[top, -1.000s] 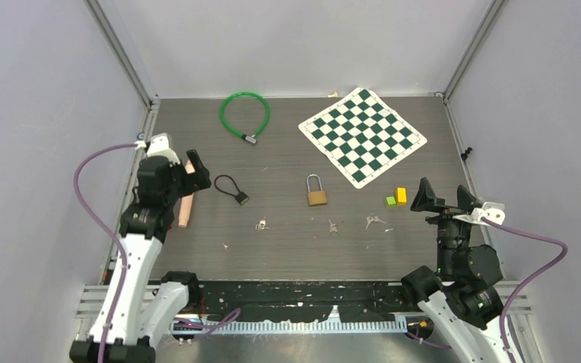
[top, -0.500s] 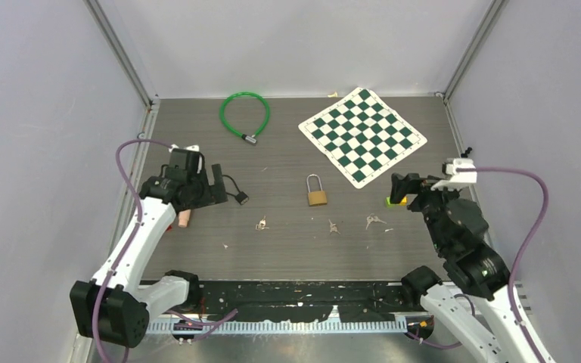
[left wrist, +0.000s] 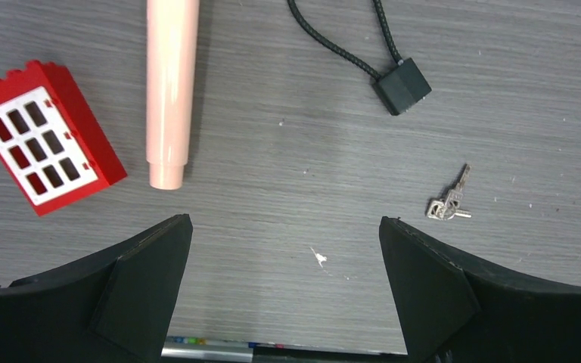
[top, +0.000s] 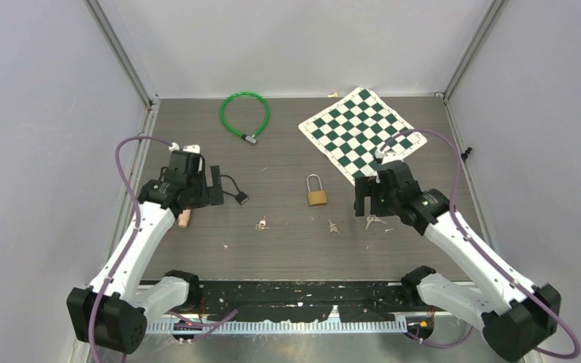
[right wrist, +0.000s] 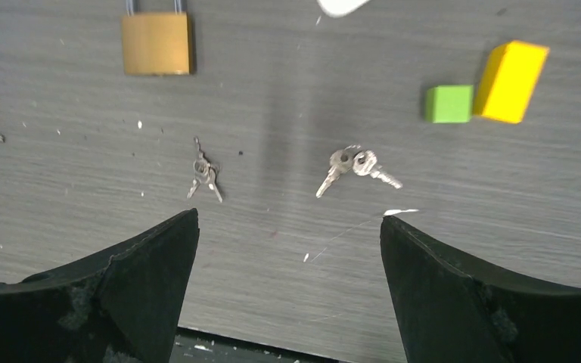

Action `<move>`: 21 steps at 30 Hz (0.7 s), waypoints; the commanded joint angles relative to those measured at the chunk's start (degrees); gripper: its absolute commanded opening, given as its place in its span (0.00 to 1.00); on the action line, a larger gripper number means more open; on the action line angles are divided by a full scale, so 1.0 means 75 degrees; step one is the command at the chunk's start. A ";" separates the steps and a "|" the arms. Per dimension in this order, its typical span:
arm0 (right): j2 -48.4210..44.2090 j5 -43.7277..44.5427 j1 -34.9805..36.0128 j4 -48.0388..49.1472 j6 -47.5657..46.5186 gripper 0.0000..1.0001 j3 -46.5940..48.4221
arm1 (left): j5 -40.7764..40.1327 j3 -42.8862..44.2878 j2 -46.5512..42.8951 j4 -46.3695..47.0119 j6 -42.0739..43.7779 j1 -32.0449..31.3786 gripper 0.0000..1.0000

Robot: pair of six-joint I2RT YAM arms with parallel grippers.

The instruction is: Unlock with the key

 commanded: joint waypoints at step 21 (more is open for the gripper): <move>0.4704 -0.2436 0.0816 0.2232 0.0660 0.50 -0.0208 | -0.0893 -0.0300 -0.0744 0.0518 0.0430 0.0010 1.00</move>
